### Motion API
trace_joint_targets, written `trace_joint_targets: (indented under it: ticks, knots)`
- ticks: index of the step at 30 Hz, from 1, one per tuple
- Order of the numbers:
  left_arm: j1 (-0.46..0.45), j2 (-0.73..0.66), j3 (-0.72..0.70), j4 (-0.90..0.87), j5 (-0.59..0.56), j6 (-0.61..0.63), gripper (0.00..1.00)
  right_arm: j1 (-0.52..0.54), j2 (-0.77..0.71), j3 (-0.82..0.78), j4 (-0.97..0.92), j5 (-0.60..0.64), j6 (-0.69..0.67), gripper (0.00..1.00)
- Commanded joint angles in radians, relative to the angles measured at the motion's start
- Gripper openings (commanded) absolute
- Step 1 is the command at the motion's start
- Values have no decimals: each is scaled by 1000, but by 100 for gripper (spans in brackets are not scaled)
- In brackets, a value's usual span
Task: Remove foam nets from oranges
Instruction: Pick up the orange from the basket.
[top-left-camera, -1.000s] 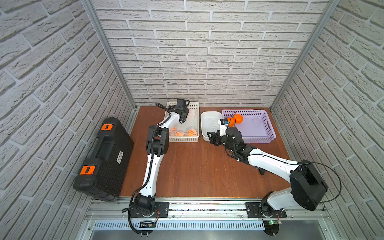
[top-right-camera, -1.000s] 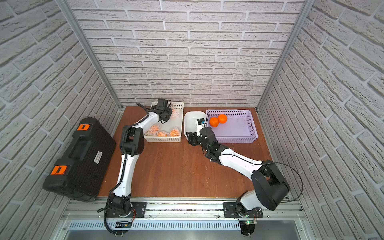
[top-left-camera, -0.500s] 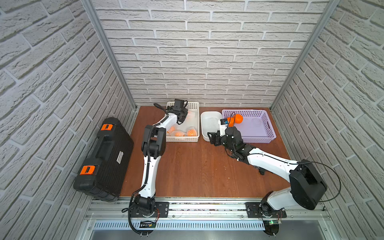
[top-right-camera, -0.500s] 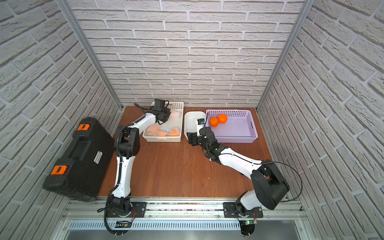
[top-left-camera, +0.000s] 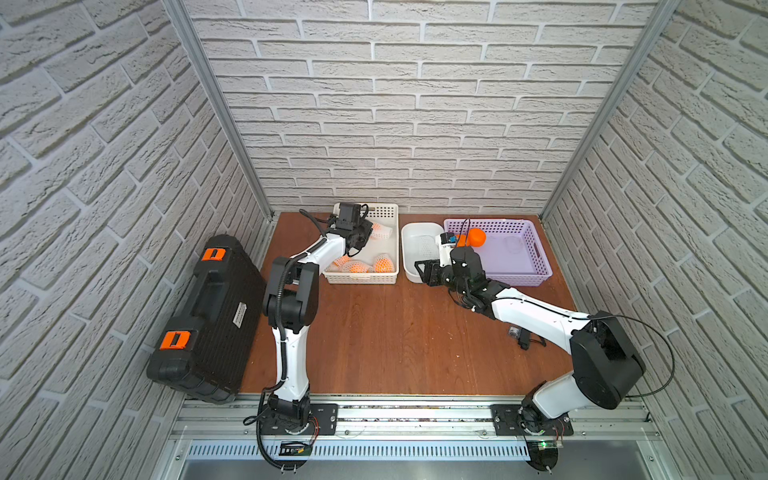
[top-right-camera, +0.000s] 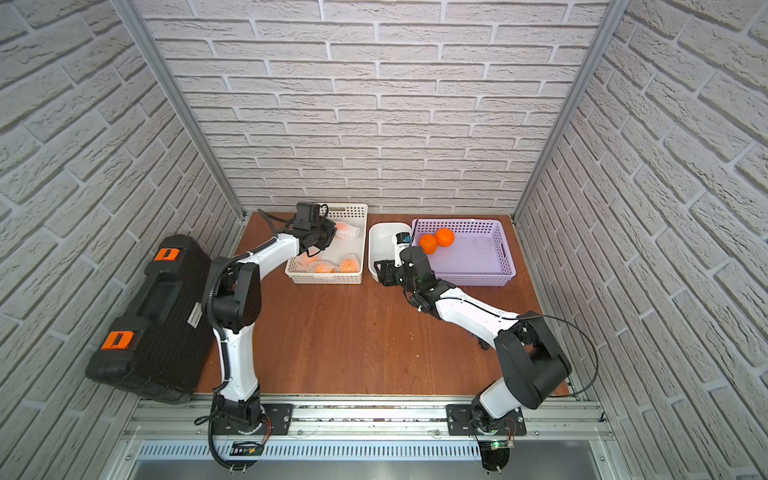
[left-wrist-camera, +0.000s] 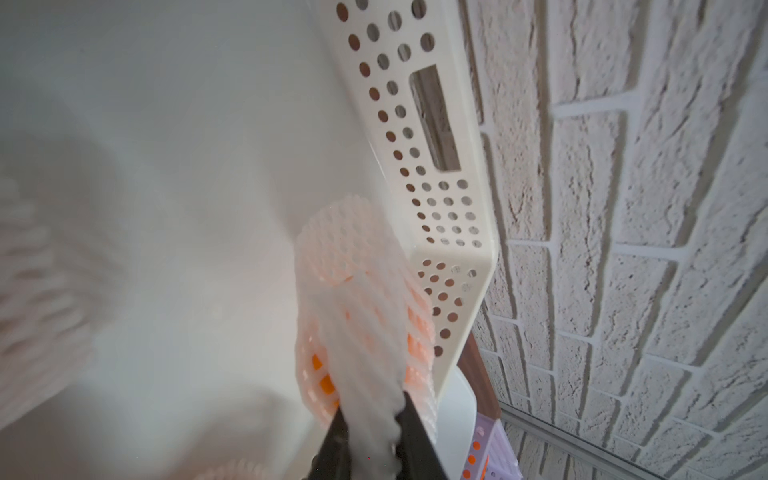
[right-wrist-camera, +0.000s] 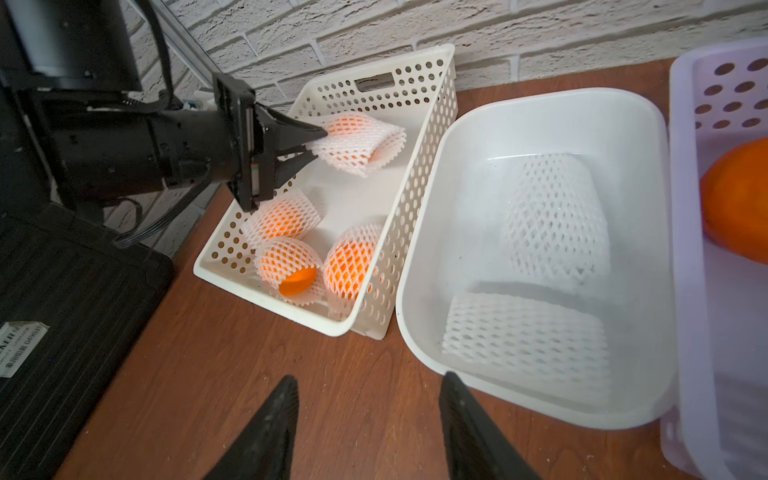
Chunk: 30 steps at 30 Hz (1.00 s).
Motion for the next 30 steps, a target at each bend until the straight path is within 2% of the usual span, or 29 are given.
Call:
trace_joint_targets:
  ticks: [1,6,10,13,26,30]
  knots:
    - [-8,-108,-82,74,40,5,19,-41,30,42,58,-159,99,43]
    - [-47,-248,-248,144,47,-41,19,-48,108,97,94,-267,151,24]
    - [-86,-342,-307,147,25,-39,19,-47,160,125,137,-340,199,17]
    - [-110,-397,-334,141,10,-31,19,-47,166,117,196,-378,235,8]
    - [-161,-534,-442,156,15,-17,19,-47,26,-16,302,-361,261,8]
    - [-174,-559,-454,150,17,-12,19,-47,0,-31,271,-346,253,10]
